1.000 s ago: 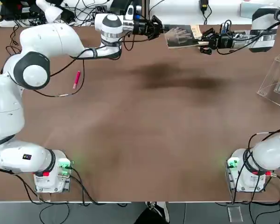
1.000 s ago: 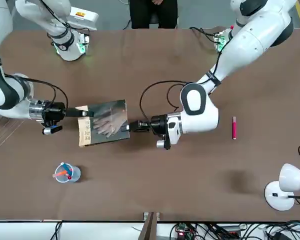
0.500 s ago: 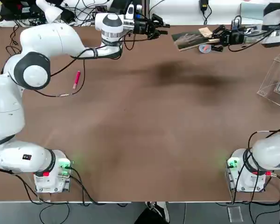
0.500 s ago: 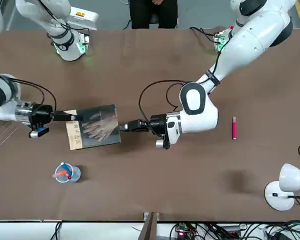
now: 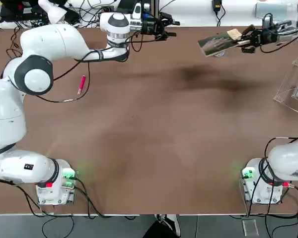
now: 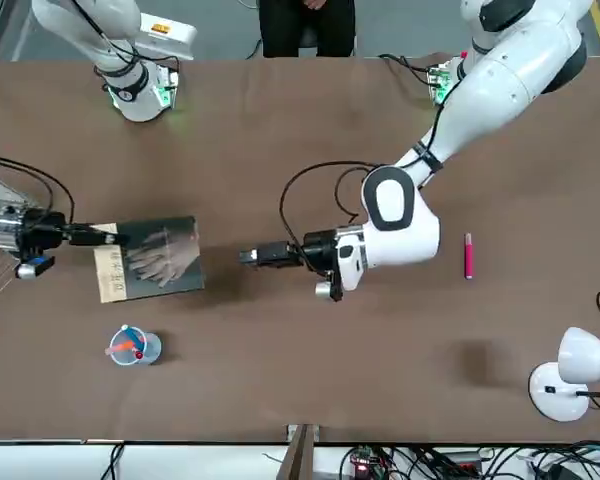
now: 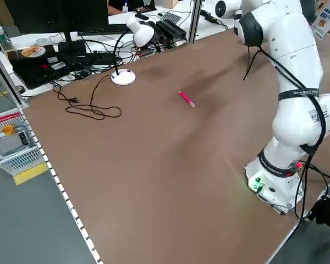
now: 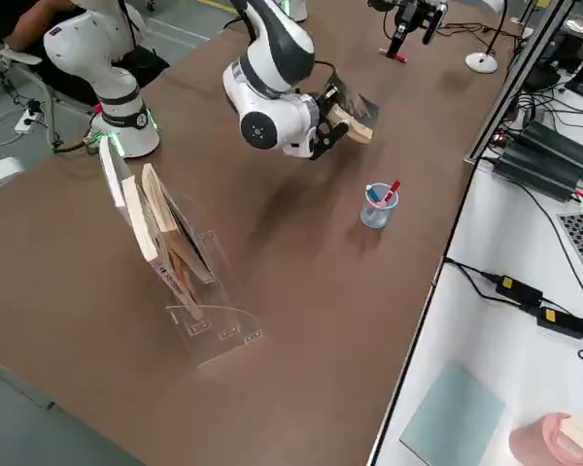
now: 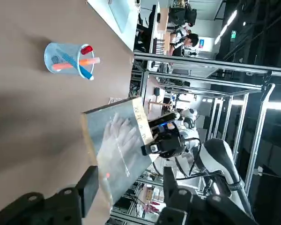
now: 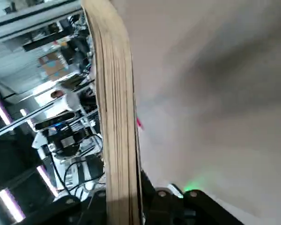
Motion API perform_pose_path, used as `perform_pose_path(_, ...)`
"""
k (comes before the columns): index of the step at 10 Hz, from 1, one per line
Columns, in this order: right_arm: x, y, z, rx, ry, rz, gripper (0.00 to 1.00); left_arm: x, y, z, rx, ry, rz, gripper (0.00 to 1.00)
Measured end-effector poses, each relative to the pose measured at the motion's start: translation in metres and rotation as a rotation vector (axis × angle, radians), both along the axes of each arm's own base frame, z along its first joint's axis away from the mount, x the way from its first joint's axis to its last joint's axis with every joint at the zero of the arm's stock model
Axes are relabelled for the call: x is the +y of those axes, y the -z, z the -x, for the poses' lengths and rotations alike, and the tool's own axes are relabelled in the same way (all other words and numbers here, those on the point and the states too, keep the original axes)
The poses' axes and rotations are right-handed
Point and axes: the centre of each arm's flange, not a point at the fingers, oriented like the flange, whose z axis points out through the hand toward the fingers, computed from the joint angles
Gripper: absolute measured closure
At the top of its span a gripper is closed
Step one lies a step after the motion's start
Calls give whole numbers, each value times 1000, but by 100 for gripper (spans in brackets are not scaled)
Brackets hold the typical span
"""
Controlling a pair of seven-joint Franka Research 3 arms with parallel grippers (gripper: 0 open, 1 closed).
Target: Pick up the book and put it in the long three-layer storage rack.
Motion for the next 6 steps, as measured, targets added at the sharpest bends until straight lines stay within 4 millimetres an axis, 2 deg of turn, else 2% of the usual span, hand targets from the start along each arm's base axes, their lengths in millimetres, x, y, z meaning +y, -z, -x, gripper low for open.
perform_pose_path(3, -27, -34, 1, 52, 5, 95, 81, 5, 4, -3, -26, 8, -31, 40)
perform_pose_path(6, -58, -41, 10, 106, 32, 149, 81, 10, 7, -2, -110, 57, -119, 39)
